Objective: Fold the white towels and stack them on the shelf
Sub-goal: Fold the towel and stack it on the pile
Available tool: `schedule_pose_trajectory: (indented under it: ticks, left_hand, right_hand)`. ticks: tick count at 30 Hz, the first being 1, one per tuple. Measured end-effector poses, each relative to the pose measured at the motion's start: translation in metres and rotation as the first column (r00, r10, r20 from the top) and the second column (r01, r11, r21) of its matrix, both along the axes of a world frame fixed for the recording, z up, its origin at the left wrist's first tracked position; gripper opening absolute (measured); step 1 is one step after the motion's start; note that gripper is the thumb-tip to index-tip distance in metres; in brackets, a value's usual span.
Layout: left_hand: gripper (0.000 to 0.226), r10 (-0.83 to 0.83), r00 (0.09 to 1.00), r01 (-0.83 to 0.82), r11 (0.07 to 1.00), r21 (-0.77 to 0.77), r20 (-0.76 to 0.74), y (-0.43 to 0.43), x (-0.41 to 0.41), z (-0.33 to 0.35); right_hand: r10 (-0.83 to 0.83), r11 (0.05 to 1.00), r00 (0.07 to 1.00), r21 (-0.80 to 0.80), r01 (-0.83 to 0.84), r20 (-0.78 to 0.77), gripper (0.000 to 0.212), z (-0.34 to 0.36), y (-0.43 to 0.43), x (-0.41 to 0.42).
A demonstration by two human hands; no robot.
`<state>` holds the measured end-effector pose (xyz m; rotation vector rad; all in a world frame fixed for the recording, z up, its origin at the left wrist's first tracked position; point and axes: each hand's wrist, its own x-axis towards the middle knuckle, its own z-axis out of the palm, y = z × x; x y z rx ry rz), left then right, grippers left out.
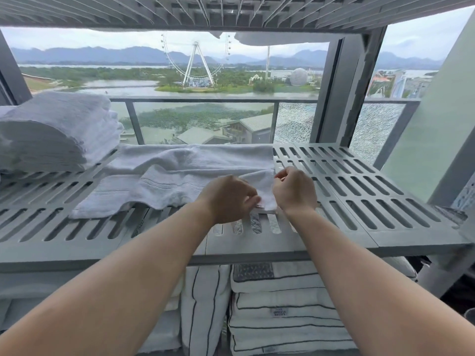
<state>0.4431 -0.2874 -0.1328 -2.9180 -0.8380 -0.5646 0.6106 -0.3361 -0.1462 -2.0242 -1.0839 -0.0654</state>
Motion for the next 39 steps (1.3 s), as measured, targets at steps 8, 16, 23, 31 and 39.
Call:
schedule_pose_trajectory:
  ticks: [8,16,23,31,39]
  left_hand:
    - [0.024,0.443,0.896,-0.418,0.862,0.287,-0.025,0.081,-0.024,0.031]
    - [0.029,0.644,0.710,-0.585,0.764,0.271,-0.285,0.154,-0.082,0.042]
    - [0.036,0.371,0.772,-0.545,0.804,-0.238,-0.516,0.195,-0.147,0.055]
    - [0.018,0.521,0.751,-0.569,0.822,0.002,-0.407,0.212,-0.157,0.040]
    - [0.021,0.598,0.752,-0.628,0.778,-0.027,-0.277,0.226,-0.139,0.051]
  right_hand:
    - [0.163,0.978,0.938,-0.175,-0.113,0.307,0.022,0.033,0.061,-0.015]
    - [0.284,0.803,0.855,-0.595,0.036,0.434,0.020,0.048,0.126,-0.052]
    - [0.476,0.634,0.864,-0.744,-0.210,0.162,0.032,0.066,0.170,-0.068]
    - [0.560,0.610,0.788,-0.771,-0.182,0.256,0.019,0.062,0.187,-0.068]
    - [0.499,0.778,0.769,-0.597,-0.194,0.400,0.023,0.040,0.195,-0.064]
